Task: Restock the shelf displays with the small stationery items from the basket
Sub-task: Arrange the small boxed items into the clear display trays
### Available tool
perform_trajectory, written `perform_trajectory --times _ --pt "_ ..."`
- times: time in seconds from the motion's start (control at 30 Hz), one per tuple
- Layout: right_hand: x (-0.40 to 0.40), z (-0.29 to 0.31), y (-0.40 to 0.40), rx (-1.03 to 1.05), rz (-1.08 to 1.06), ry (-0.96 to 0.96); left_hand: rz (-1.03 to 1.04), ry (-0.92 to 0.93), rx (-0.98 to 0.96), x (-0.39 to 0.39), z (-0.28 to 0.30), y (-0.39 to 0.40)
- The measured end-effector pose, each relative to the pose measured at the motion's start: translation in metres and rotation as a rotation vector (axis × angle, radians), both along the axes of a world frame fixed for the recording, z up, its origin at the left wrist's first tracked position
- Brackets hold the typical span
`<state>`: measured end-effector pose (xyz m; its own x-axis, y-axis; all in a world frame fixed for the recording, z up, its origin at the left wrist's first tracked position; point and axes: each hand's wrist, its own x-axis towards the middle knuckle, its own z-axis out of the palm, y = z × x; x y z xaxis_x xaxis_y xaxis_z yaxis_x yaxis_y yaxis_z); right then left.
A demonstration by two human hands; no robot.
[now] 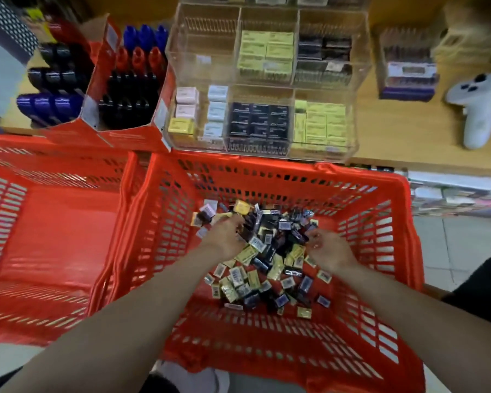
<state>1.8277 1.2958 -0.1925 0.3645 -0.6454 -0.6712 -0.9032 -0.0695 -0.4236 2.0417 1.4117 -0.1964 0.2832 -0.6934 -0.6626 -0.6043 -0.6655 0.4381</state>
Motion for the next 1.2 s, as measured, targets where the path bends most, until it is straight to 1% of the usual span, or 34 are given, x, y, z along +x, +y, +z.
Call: perform_trajectory --times 0.1,0.2,0.3,0.37,0.47,0.53,0.6,0.67,0.73,0.77,0.83,0.87,0.9,1.0,1.1,1.2 --pt "0.002 -0.015 -0.003 -0.028 -0.015 -0.018 0.105 0.048 0.012 -0.012 -0.018 -0.020" --pt "0.000 -0.022 -0.008 -0.137 -0.133 -0.063 0.185 0.076 0.009 -0.025 -0.033 -0.032" --pt "0.004 -0.023 -0.015 -0.162 -0.267 -0.082 0.298 0.046 -0.076 -0.031 -0.043 -0.036" --pt "0.011 -0.023 -0.022 -0.072 -0.402 -0.098 0.334 0.054 -0.126 -0.032 -0.047 -0.036" --pt "0.030 -0.023 -0.032 0.156 -0.780 -0.163 0.355 0.046 -0.126 -0.030 -0.050 -0.030" --pt "0.044 -0.026 -0.039 0.240 -0.983 -0.201 0.338 0.014 -0.106 -0.028 -0.050 -0.027" --pt "0.053 -0.031 -0.044 0.296 -1.105 -0.233 0.284 -0.038 -0.109 -0.027 -0.051 -0.025" --pt "0.056 -0.034 -0.044 0.366 -1.187 -0.266 0.269 -0.035 -0.138 -0.026 -0.052 -0.024" --pt "0.051 -0.034 -0.037 0.413 -1.210 -0.272 0.368 0.039 -0.176 -0.028 -0.050 -0.023" --pt "0.046 -0.032 -0.032 0.419 -1.207 -0.260 0.479 0.123 -0.190 -0.029 -0.047 -0.021" --pt "0.036 -0.026 -0.016 0.443 -1.179 -0.256 0.783 0.413 -0.222 -0.033 -0.037 -0.017" --pt "0.031 -0.021 -0.007 0.466 -1.155 -0.274 0.907 0.553 -0.239 -0.036 -0.030 -0.013" --pt "0.027 -0.016 0.001 0.491 -1.129 -0.308 0.977 0.635 -0.246 -0.038 -0.023 -0.009" --pt "0.027 0.003 0.023 0.596 -1.036 -0.455 1.016 0.785 -0.225 -0.045 -0.005 0.000" --pt "0.033 0.020 0.037 0.635 -0.990 -0.569 0.937 0.790 -0.210 -0.052 0.009 0.004" --pt "0.037 0.037 0.044 0.582 -0.942 -0.632 0.950 0.825 -0.258 -0.058 0.019 0.006"
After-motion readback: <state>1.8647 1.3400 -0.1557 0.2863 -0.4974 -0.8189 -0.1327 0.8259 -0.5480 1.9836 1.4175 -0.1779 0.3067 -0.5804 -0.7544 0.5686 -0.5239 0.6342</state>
